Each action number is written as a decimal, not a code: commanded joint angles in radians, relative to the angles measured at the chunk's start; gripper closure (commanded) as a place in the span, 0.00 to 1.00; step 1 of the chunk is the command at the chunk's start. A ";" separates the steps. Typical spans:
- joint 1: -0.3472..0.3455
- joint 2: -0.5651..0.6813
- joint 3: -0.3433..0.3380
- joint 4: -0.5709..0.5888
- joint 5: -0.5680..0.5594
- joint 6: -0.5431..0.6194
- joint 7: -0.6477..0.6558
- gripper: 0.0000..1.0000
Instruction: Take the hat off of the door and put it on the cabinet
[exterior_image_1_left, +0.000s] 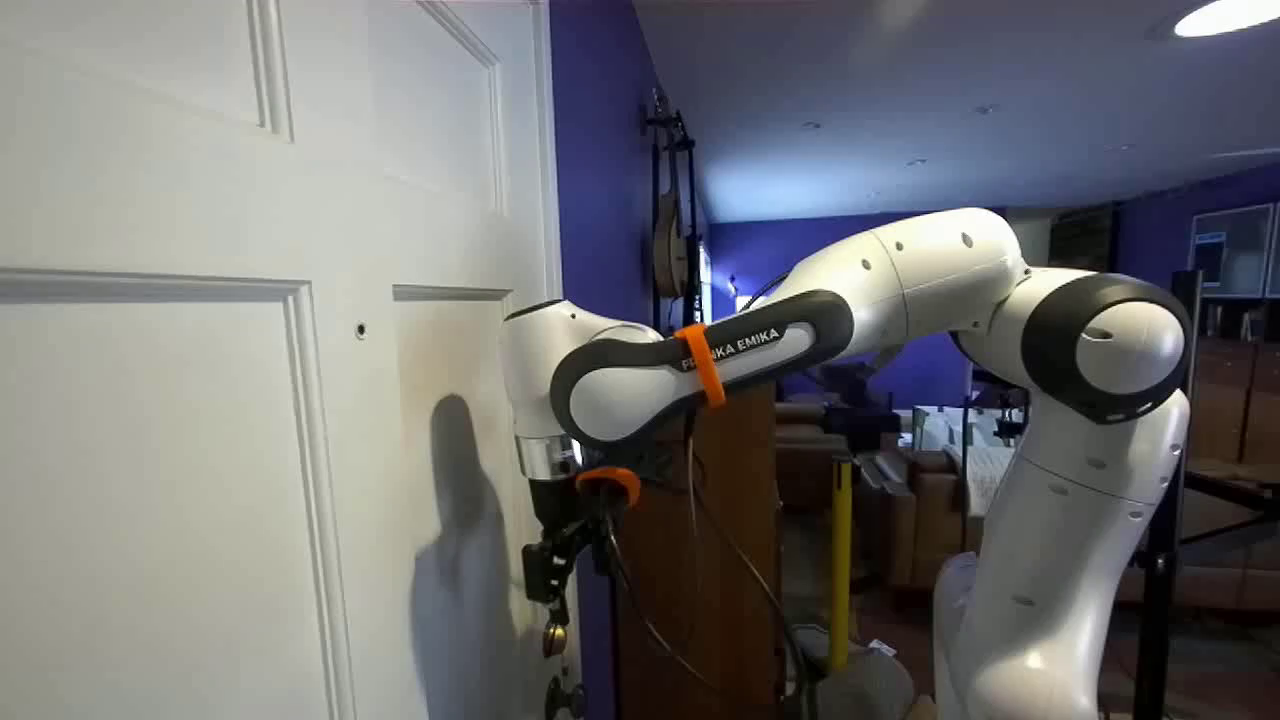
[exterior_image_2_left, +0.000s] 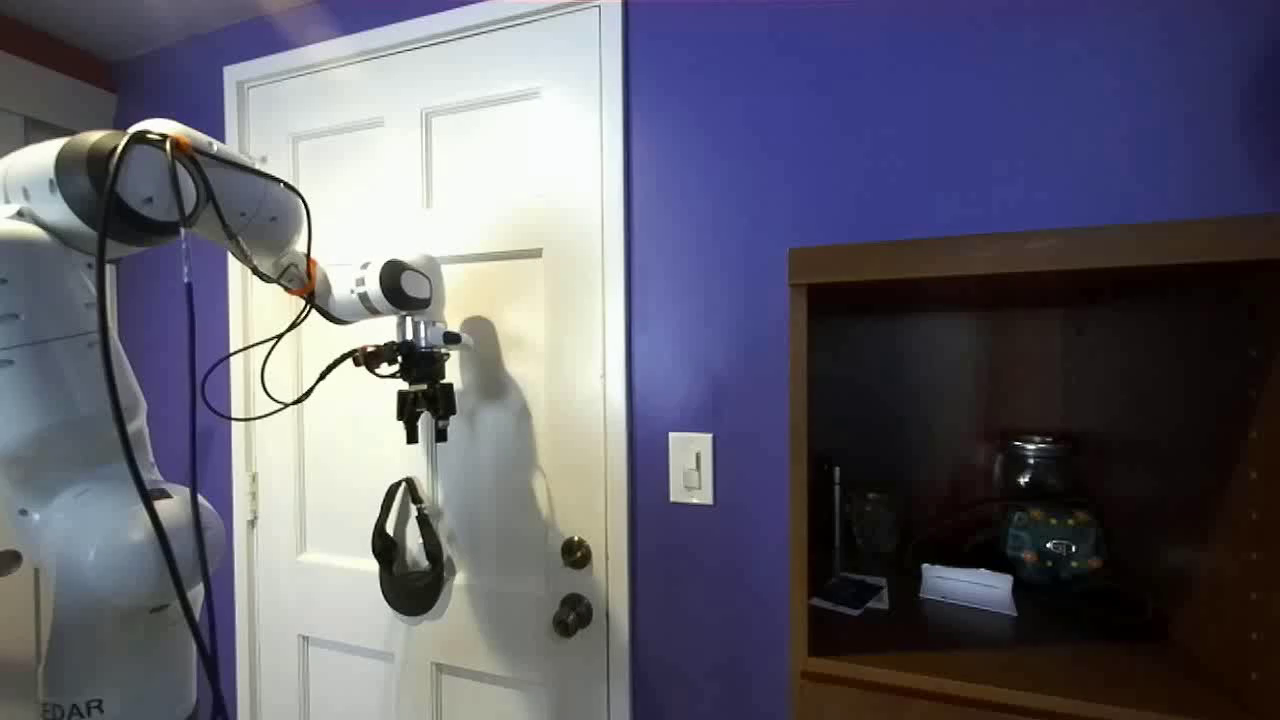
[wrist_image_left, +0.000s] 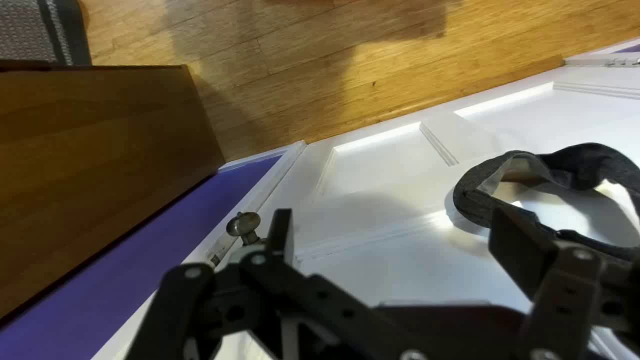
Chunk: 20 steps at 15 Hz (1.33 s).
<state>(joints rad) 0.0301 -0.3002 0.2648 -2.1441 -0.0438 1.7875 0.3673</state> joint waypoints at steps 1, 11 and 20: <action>0.027 0.003 -0.024 0.003 -0.007 -0.003 0.006 0.00; 0.027 0.003 -0.024 0.003 -0.007 -0.003 0.006 0.00; 0.143 -0.054 0.045 -0.112 0.048 0.144 0.089 0.00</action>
<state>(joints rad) 0.1371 -0.3028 0.2974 -2.1627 -0.0271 1.8360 0.4239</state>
